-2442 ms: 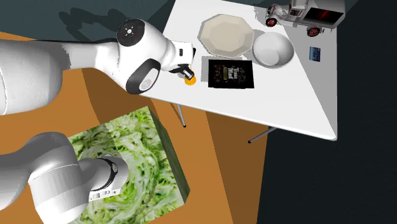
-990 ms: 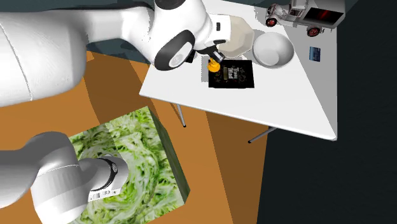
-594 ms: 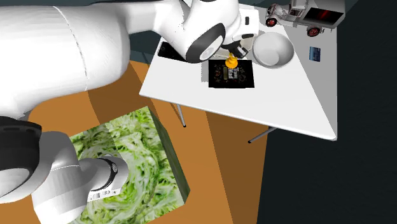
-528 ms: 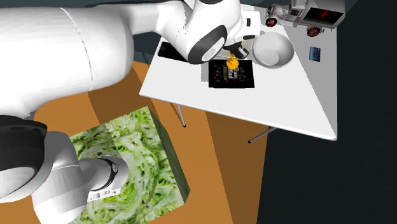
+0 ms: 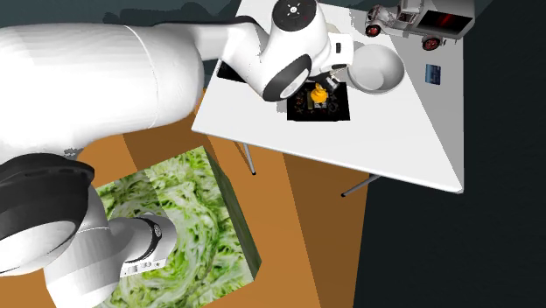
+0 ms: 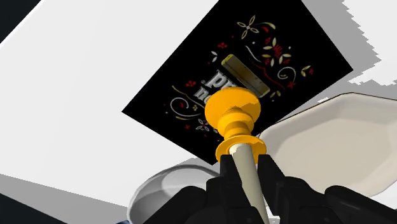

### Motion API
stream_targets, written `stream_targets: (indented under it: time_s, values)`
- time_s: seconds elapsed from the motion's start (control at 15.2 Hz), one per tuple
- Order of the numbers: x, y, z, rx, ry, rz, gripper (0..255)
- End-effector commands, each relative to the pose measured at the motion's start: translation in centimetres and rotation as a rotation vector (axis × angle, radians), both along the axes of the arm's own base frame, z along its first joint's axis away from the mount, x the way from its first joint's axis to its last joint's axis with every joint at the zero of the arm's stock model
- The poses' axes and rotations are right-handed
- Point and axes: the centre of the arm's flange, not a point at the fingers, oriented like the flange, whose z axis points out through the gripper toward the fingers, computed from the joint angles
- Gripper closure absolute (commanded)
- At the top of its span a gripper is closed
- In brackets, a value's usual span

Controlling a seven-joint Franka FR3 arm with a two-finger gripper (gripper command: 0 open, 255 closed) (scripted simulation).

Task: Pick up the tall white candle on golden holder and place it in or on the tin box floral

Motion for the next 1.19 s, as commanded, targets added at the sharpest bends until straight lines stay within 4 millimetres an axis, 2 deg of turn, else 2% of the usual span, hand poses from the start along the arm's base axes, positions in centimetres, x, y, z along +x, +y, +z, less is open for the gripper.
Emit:
stream_targets:
  time_s: [0.0, 0.26, 0.73, 0.79, 1.12]
  values:
    - [0.1, 0.0, -1.0, 0.000, 0.000, 0.000, 255]
    - [0.1, 0.0, -2.8, 0.000, 0.000, 0.000, 255]
    - [0.1, 0.0, -2.8, 0.000, 0.000, 0.000, 255]
    - [0.1, 0.0, -2.8, 0.000, 0.000, 0.000, 0]
    - [0.1, 0.0, -2.8, 0.000, 0.000, 0.000, 0]
